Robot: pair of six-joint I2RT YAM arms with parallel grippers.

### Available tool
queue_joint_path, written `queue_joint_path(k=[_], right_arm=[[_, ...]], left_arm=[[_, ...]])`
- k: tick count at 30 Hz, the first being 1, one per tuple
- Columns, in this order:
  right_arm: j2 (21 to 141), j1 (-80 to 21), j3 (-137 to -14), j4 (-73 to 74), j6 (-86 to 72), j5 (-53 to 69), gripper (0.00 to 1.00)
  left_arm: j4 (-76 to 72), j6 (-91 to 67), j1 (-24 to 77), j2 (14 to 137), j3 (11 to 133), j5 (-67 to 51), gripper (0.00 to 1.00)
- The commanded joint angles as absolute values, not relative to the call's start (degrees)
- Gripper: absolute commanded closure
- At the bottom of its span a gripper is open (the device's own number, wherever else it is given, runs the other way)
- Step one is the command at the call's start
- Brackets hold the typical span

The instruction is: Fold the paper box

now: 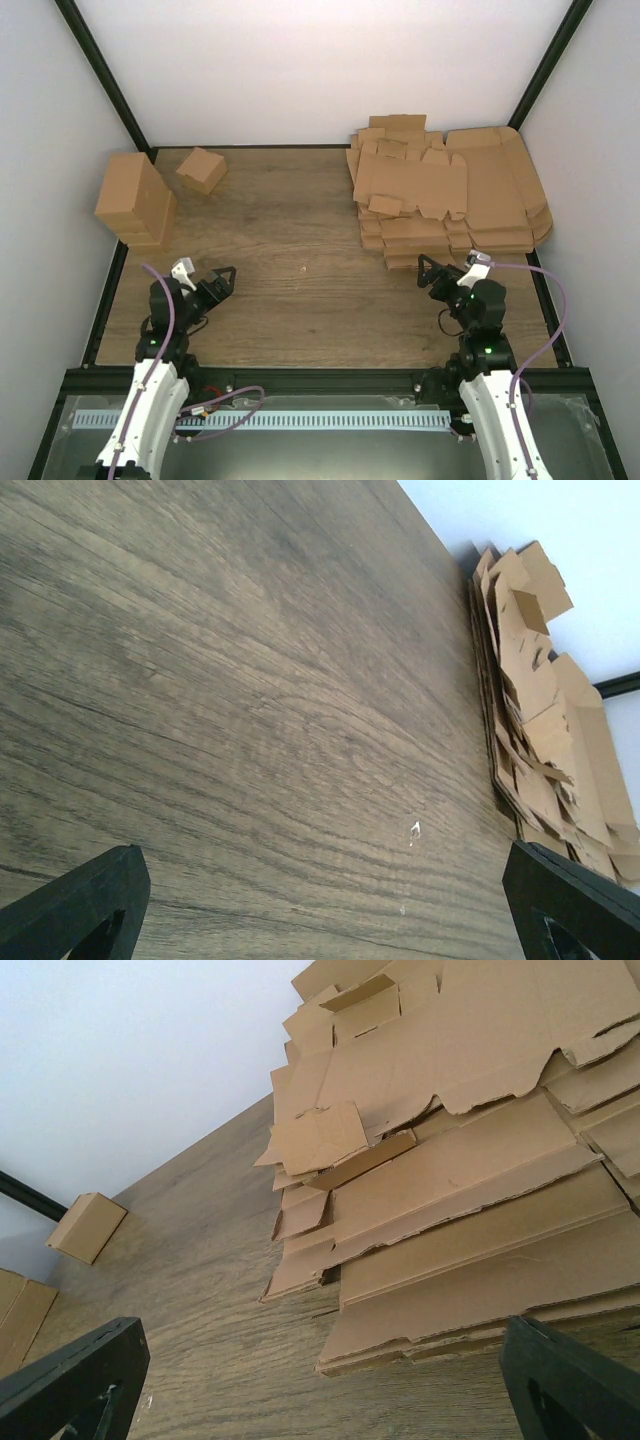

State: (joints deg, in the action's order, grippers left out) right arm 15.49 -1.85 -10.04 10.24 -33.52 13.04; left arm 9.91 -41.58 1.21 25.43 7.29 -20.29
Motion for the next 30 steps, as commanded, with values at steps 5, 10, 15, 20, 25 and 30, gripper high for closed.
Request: queue_joint_path(k=[5, 10, 15, 20, 25, 30], right_arm=[[16.7, -1.85, -10.02, 7.47, -33.48, 14.03, 0.0], [26.14, -1.85, -14.45, -0.36, -32.33, 21.22, 0.0], [44.04, -1.93, -25.95, -0.17, -26.86, 22.49, 0.0], [62.14, -2.79, -38.26, 0.08, -20.59, 22.79, 0.0], [78.26, -4.42, -52.43, 5.83, -12.42, 23.2, 0.04], [88.93, -4.75, -62.36, 9.74, -7.19, 25.23, 0.04]], left_arm=[[5.02, -40.26, 1.15, 27.27, 6.66, -26.56, 0.0], [-1.13, -38.51, 1.3, 32.66, 6.54, -31.3, 0.0], [-4.57, -35.95, 2.36, 39.14, 8.43, -32.58, 0.0], [-7.22, -34.31, 4.56, 43.88, 10.72, -32.3, 0.0], [-8.01, -33.46, 6.33, 47.8, 12.13, -31.47, 0.0], [-7.62, -31.91, 6.9, 50.11, 13.58, -32.13, 0.0]])
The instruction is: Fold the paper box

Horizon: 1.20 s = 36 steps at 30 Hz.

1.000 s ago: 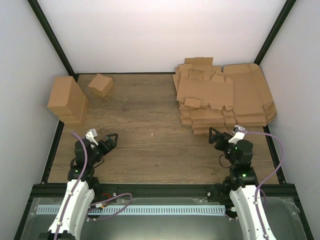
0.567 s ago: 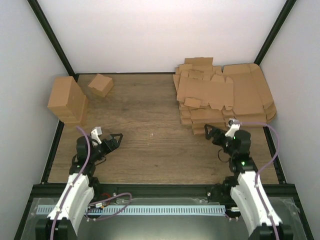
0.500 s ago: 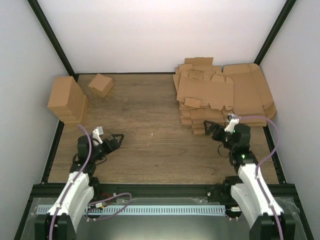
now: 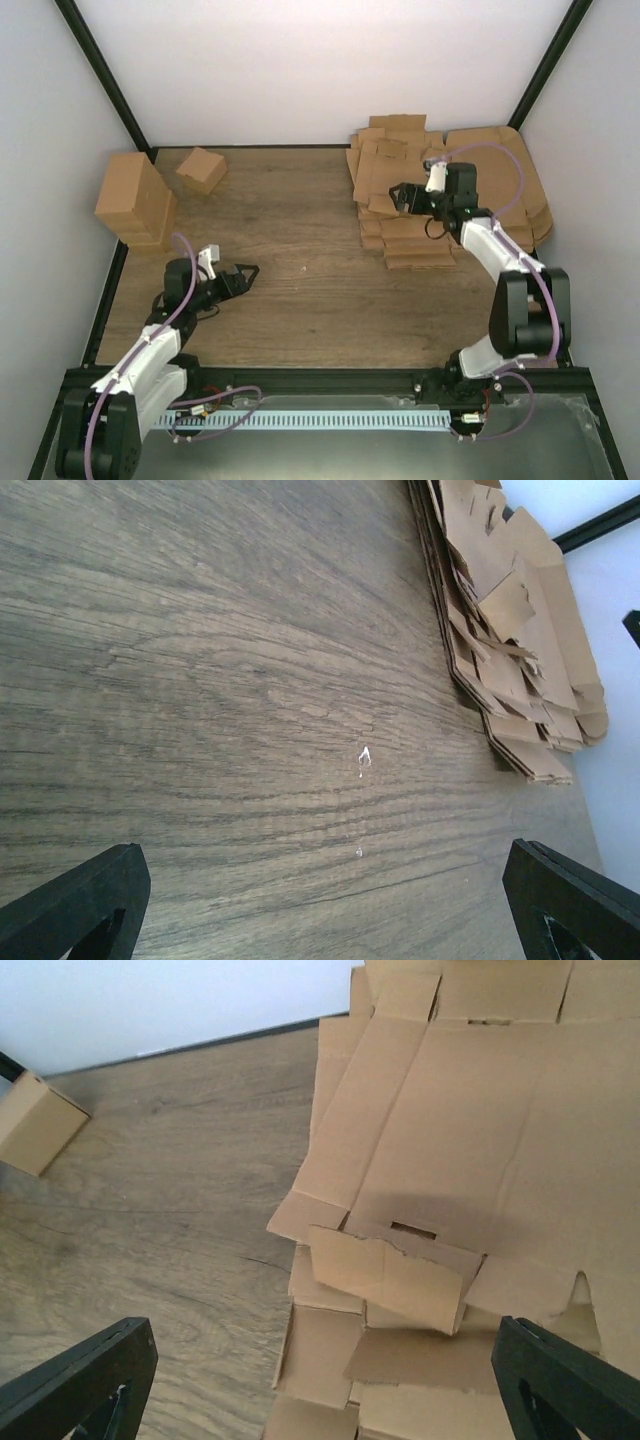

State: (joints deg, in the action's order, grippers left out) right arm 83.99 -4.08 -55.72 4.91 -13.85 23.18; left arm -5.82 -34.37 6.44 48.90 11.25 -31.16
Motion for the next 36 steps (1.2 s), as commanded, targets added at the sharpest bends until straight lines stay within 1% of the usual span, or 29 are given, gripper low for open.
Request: queue_joint_path(k=[1, 4, 12, 15, 18, 20, 24, 25, 28, 33, 35, 36], right_arm=[[90.95, -4.75, -64.14, 10.54, -6.35, 25.7, 0.04], [97.66, -4.75, -69.52, 14.17, -3.8, 27.06, 0.05], [109.89, -4.75, -79.66, 19.14, 3.56, 27.86, 0.04], [114.75, -5.25, -85.35, 24.05, 7.87, 28.37, 0.0], [117.18, -6.06, -87.79, 26.47, 11.97, 27.48, 0.0], [118.2, -6.51, -88.31, 27.3, 13.99, 27.9, 0.03], [118.39, -7.53, -88.11, 28.05, 15.98, 29.88, 0.21], [117.96, -7.81, -87.74, 27.77, 16.35, 29.95, 0.27], [116.62, -8.24, -86.59, 27.18, 17.49, 30.27, 0.49], [112.49, -8.56, -83.51, 24.43, 18.34, 30.82, 0.8], [109.95, -8.76, -81.91, 22.77, 18.45, 31.11, 0.91], [108.71, -8.86, -81.12, 21.93, 18.35, 31.05, 0.93]], left_arm=[[-7.34, -31.71, 6.93, 50.55, 13.86, -32.29, 0.0], [-7.1, -31.21, 7.1, 51.8, 14.69, -32.97, 0.0], [-8.57, -31.35, 7.85, 54.87, 15.43, -32.79, 0.0], [-8.64, -31.21, 8.08, 56.73, 16.42, -32.78, 0.0], [-7.93, -31.03, 8.3, 58.56, 17.97, -32.85, 0.0], [-7.54, -30.94, 8.5, 59.34, 19.08, -32.81, 0.0], [-6.02, -30.44, 9.2, 60.49, 21.02, -32.55, 0.0], [-5.64, -30.41, 9.37, 60.55, 21.41, -32.34, 0.0], [-4.9, -30.5, 9.81, 60.56, 22.21, -31.92, 0.0], [-3.33, -30.49, 10.69, 60.48, 23.64, -31.52, 0.0], [-2.73, -30.54, 10.88, 60.3, 23.94, -31.36, 0.0], [-2.52, -30.56, 10.99, 60.07, 24.05, -31.26, 0.0]])
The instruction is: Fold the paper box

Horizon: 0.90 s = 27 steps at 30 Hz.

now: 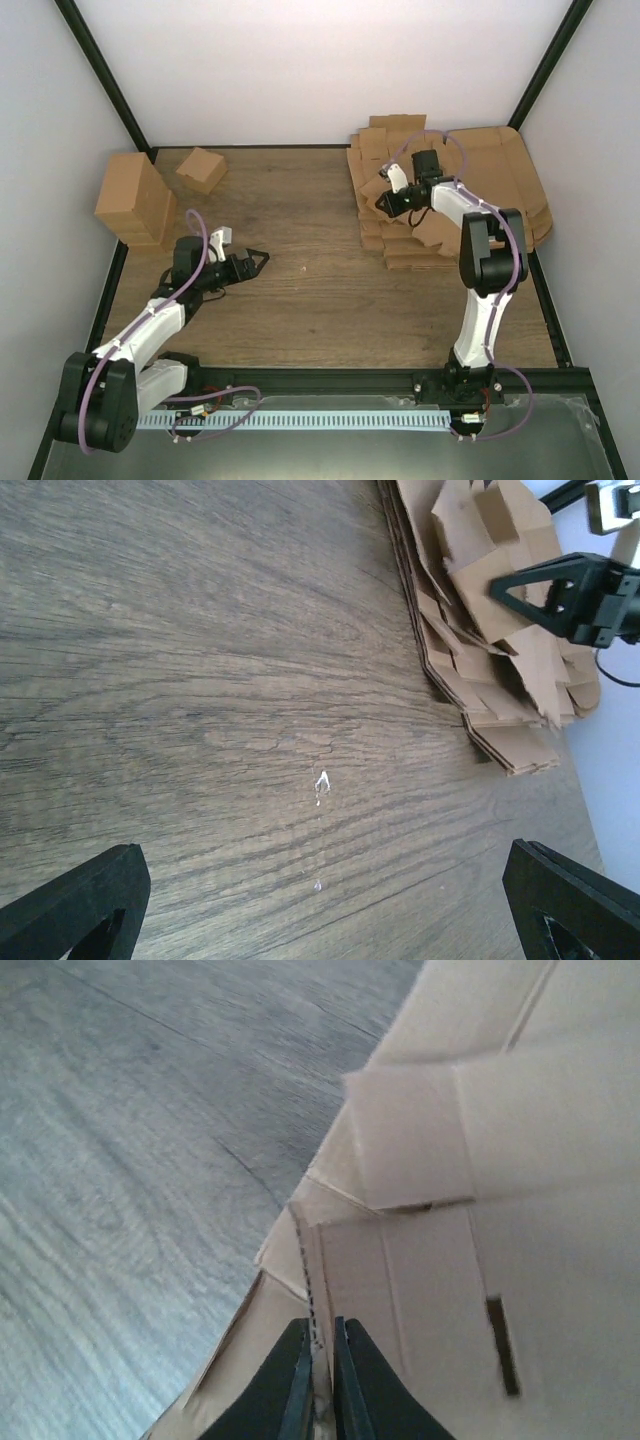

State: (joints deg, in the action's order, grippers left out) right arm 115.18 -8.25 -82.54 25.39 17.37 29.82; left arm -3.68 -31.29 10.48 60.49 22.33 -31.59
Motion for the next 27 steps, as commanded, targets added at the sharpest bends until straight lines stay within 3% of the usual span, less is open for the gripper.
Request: queue_joint_path(k=[1, 16, 27], right_arm=[[107.15, -8.94, -80.52, 21.14, 18.15, 31.0, 0.93], [84.96, -15.21, -76.26, 23.17, 13.95, 27.1, 0.96], [76.68, -37.23, -69.8, 26.34, 6.76, 22.2, 0.98]], left_arm=[[-2.24, -30.62, 11.13, 59.77, 24.14, -31.22, 0.0], [0.34, -31.59, 11.78, 55.59, 24.86, -29.68, 0.0], [5.53, -36.93, 11.71, 55.81, 30.47, -27.32, 0.0]])
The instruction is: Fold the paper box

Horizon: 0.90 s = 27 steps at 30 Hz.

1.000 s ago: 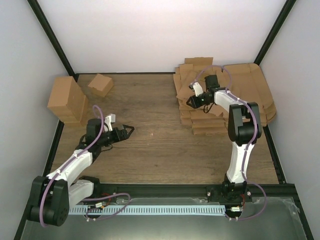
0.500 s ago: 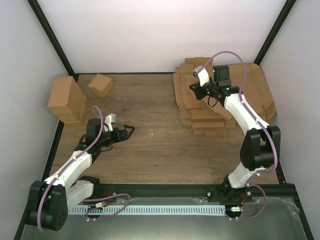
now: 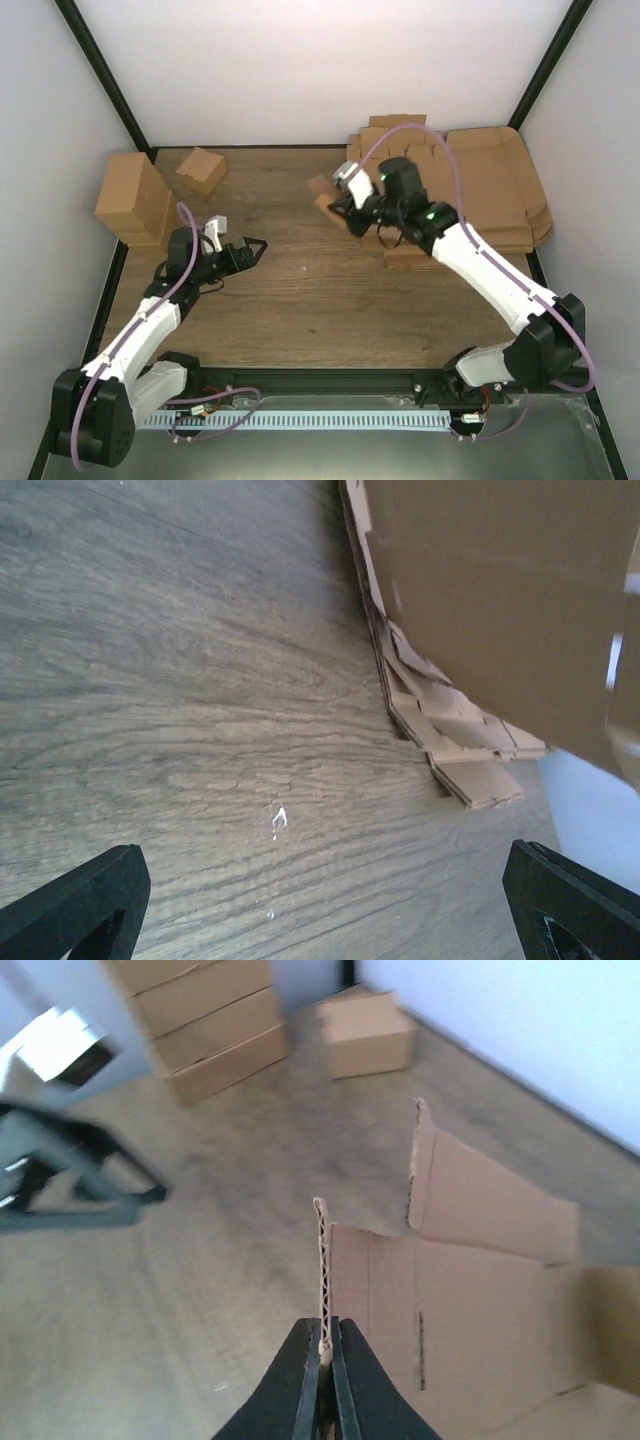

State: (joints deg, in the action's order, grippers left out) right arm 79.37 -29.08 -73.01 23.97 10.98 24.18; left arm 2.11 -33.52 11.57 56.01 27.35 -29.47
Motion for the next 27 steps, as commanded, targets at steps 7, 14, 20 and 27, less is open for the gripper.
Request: queue_joint_path(k=[7, 14, 20, 27], right_arm=[[68.08, -49.59, -48.73, 18.06, -5.09, 25.56, 0.67], [59.86, -49.92, -39.47, 15.88, -18.65, 17.56, 0.37], [61.2, -49.92, -39.14, 18.72, -27.32, 12.06, 0.31], [66.54, -49.91, -35.3, 12.48, -35.19, 15.85, 0.35]], left_arm=[[6.58, -44.17, 11.51, 56.1, 28.89, -28.82, 0.0], [2.78, -40.62, 13.16, 62.02, 26.38, -34.28, 0.0], [5.84, -34.85, 19.76, 66.5, 28.28, -28.79, 0.0], [9.75, -35.46, 28.39, 76.14, 31.64, -20.83, 0.06]])
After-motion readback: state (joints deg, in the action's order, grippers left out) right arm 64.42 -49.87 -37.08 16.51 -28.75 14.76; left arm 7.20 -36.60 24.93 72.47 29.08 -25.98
